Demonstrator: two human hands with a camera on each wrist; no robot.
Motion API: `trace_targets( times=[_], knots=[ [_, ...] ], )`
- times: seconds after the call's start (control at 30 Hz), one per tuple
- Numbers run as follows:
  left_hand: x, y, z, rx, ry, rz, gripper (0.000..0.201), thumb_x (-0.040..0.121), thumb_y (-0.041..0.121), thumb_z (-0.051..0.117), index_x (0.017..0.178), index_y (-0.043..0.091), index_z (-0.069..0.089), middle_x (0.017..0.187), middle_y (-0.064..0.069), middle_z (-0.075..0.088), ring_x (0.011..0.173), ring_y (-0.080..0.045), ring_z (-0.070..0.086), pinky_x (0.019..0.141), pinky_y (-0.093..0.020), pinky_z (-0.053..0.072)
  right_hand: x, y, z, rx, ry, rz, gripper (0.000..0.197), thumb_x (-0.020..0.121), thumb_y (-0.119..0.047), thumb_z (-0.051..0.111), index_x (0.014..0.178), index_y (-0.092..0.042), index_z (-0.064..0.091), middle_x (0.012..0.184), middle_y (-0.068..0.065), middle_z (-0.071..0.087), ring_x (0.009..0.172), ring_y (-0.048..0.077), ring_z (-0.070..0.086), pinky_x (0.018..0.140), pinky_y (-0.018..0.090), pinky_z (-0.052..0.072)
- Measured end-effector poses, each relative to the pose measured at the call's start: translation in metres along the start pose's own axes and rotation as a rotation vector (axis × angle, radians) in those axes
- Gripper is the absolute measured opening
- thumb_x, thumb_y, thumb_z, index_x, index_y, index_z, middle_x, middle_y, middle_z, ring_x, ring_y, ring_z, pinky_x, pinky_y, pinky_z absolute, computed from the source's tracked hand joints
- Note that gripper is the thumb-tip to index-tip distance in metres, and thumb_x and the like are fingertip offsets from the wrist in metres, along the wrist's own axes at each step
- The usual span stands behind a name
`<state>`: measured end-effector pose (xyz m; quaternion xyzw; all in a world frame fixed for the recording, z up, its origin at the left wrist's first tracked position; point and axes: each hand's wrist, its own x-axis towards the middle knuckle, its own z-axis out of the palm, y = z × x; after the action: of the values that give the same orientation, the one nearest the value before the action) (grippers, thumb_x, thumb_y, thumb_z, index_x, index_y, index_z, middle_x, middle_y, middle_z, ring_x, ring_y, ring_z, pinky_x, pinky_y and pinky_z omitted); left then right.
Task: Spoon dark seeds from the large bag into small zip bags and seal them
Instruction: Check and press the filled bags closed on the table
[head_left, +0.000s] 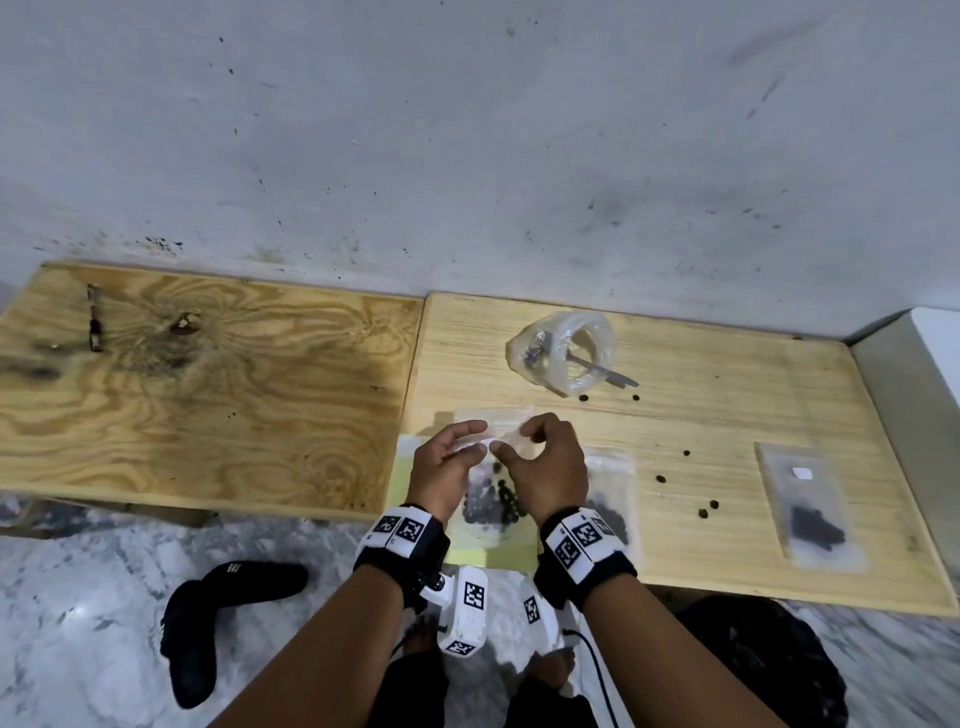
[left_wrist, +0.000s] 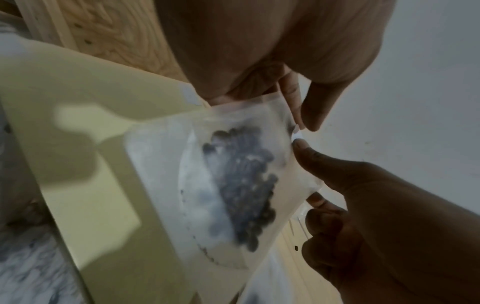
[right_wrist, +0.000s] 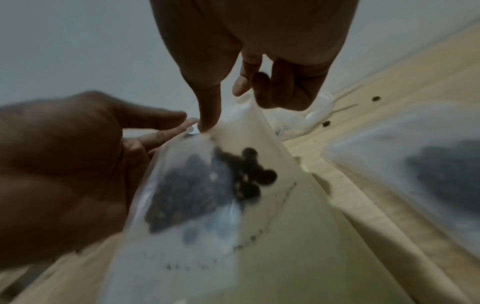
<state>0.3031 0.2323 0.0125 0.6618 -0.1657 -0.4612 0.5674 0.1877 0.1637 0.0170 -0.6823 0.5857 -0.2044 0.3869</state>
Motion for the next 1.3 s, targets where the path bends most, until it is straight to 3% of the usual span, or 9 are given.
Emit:
trace_targets(
  times=[0.1,0.23,0.33,0.47,0.67,0.83,0.93,1.1,1.3],
  knots=[
    [0.0,-0.003,0.002,0.052,0.035,0.029,0.016,0.087,0.009,0.07,0.095,0.023,0.072,0.105,0.0,0.072,0.1,-0.01,0.066,0.08,-0.019,0.048,0.0,0.008,-0.005,0.148,-0.02,0.052,0.04,0.069,-0.038,0.086,0.085,-0.023,0.052,0.092,-0.008,0.057,0.084,0.009,0.055,0.073,0.028,0.044],
    [-0.001,-0.006,0.009,0.085,0.043,0.035,0.013,0.088,0.01,0.07,0.096,0.019,0.073,0.103,0.006,0.072,0.095,-0.02,0.066,0.088,-0.039,0.055,0.001,0.014,-0.01,0.237,-0.029,0.044,0.038,0.068,-0.031,0.088,0.075,-0.023,0.051,0.075,-0.008,0.057,0.068,0.011,0.052,0.066,0.029,0.043],
    [-0.004,-0.007,0.013,0.114,0.016,0.05,0.022,0.086,0.004,0.068,0.098,0.023,0.072,0.106,0.005,0.071,0.101,-0.013,0.066,0.091,-0.032,0.053,0.001,0.015,-0.015,0.199,-0.008,0.043,0.036,0.07,-0.031,0.086,0.077,-0.025,0.051,0.076,-0.009,0.058,0.066,0.008,0.053,0.065,0.029,0.044],
    [-0.007,-0.007,0.017,0.129,-0.018,0.067,0.032,0.083,-0.002,0.069,0.101,0.024,0.072,0.112,0.0,0.07,0.093,0.004,0.064,0.084,-0.022,0.053,0.003,0.023,-0.025,0.242,-0.065,0.037,0.035,0.068,-0.027,0.087,0.081,-0.026,0.055,0.082,-0.009,0.059,0.074,0.009,0.054,0.07,0.03,0.044],
    [-0.009,-0.005,0.046,0.103,-0.034,0.047,0.038,0.079,-0.006,0.068,0.104,0.021,0.072,0.109,0.007,0.069,0.11,-0.011,0.062,0.088,-0.022,0.049,0.001,0.036,-0.048,0.271,-0.017,0.038,0.036,0.068,-0.034,0.086,0.083,-0.028,0.054,0.087,-0.01,0.061,0.07,0.011,0.053,0.072,0.033,0.048],
    [-0.006,0.002,0.095,-0.041,-0.057,-0.037,0.044,0.069,-0.005,0.066,0.108,0.013,0.072,0.12,-0.008,0.068,0.113,-0.024,0.062,0.091,-0.033,0.052,-0.003,0.081,-0.102,0.307,-0.005,0.114,0.024,0.077,-0.027,0.08,0.084,-0.025,0.058,0.101,-0.007,0.065,0.069,0.017,0.057,0.07,0.033,0.049],
    [-0.01,-0.002,0.147,-0.082,-0.141,-0.094,0.049,0.058,0.004,0.068,0.104,0.017,0.073,0.119,-0.007,0.068,0.115,-0.026,0.061,0.1,-0.042,0.049,-0.008,0.121,-0.14,0.327,-0.096,0.169,0.02,0.075,-0.017,0.082,0.081,-0.021,0.064,0.094,-0.005,0.068,0.09,0.018,0.064,0.08,0.036,0.052],
    [-0.024,-0.022,0.241,0.002,-0.247,-0.153,0.044,0.077,-0.007,0.066,0.114,0.017,0.068,0.12,0.004,0.063,0.114,-0.016,0.056,0.096,-0.035,0.047,-0.002,0.176,-0.208,0.319,0.085,0.273,0.025,0.072,-0.002,0.081,0.077,-0.02,0.064,0.082,-0.002,0.065,0.081,0.014,0.061,0.064,0.017,0.046],
    [-0.04,-0.052,0.328,0.136,-0.321,-0.196,0.042,0.083,-0.005,0.063,0.119,0.018,0.065,0.128,-0.007,0.06,0.113,-0.023,0.06,0.098,-0.043,0.052,0.022,0.236,-0.278,0.165,0.194,0.406,0.024,0.072,-0.009,0.078,0.09,-0.018,0.066,0.089,0.0,0.063,0.087,0.022,0.062,0.07,0.026,0.043]
  ],
)
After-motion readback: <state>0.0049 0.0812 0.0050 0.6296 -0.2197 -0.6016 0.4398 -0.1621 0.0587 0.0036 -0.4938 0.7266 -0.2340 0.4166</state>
